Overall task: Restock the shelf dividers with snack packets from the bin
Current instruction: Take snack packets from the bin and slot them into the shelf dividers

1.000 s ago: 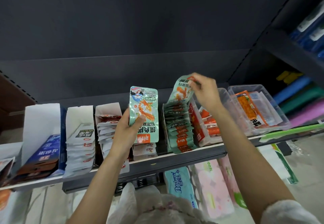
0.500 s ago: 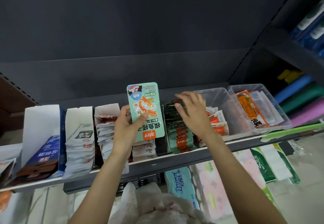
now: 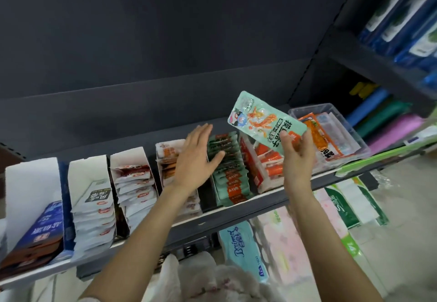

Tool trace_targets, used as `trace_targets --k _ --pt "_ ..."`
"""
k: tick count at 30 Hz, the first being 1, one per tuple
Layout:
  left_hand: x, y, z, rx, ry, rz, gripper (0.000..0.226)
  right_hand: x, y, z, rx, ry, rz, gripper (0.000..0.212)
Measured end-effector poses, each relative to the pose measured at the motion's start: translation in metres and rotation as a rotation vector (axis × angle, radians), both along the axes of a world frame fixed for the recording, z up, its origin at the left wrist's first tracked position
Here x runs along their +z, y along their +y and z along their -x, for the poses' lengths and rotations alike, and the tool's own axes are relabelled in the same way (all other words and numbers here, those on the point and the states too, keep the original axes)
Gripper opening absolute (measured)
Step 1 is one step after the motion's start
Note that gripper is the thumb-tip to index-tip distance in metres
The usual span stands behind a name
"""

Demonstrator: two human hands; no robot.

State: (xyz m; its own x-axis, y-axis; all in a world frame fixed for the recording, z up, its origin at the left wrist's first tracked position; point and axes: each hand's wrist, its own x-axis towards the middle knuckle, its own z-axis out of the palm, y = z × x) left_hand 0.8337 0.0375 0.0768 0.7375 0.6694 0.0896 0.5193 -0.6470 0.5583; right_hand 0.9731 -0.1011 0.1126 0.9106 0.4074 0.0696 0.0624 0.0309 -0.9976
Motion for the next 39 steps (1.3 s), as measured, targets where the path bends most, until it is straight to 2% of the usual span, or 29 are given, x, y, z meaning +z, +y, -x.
trace_targets --k 3,5,8,12,16,20,23,25,28,31,39 --pt "-0.006 0.001 -0.006 -0.099 0.19 -0.081 0.065 0.004 0.009 -0.021 0.066 -0.311 0.174 0.019" --pt "-0.009 -0.002 -0.005 -0.126 0.17 -0.122 0.05 0.009 0.02 -0.03 0.151 -0.547 0.286 0.019" --pt "-0.014 -0.006 0.001 -0.128 0.092 -0.162 0.039 0.014 0.044 -0.037 0.301 -0.936 0.336 0.022" --pt "-0.018 -0.007 0.002 -0.099 0.038 -0.179 0.036 0.007 0.077 -0.03 0.509 -1.174 0.511 0.023" --pt "-0.017 -0.006 0.003 -0.096 0.043 -0.147 0.04 -0.007 0.089 -0.018 0.722 -1.232 0.764 0.033" --pt "-0.015 -0.006 0.005 -0.104 0.0 -0.113 0.041 -0.017 0.083 -0.015 0.726 -1.226 0.794 0.037" --pt "-0.01 -0.007 0.006 -0.104 -0.021 -0.058 0.04 -0.029 0.079 -0.012 0.856 -1.142 0.949 0.045" --pt "-0.007 -0.007 0.008 -0.111 -0.028 -0.01 0.041 -0.034 0.079 -0.01 0.85 -1.074 0.965 0.044" --pt "0.0 -0.007 0.017 -0.096 -0.054 0.118 0.043 -0.036 0.071 -0.004 0.656 -1.003 0.795 0.039" --pt "0.009 -0.011 0.033 -0.058 -0.157 0.177 0.039 -0.027 0.054 0.013 0.414 -1.016 0.607 0.034" --pt "0.029 -0.056 0.127 0.097 -0.591 0.01 0.017 -0.006 -0.003 0.121 0.127 -1.003 0.252 0.012"
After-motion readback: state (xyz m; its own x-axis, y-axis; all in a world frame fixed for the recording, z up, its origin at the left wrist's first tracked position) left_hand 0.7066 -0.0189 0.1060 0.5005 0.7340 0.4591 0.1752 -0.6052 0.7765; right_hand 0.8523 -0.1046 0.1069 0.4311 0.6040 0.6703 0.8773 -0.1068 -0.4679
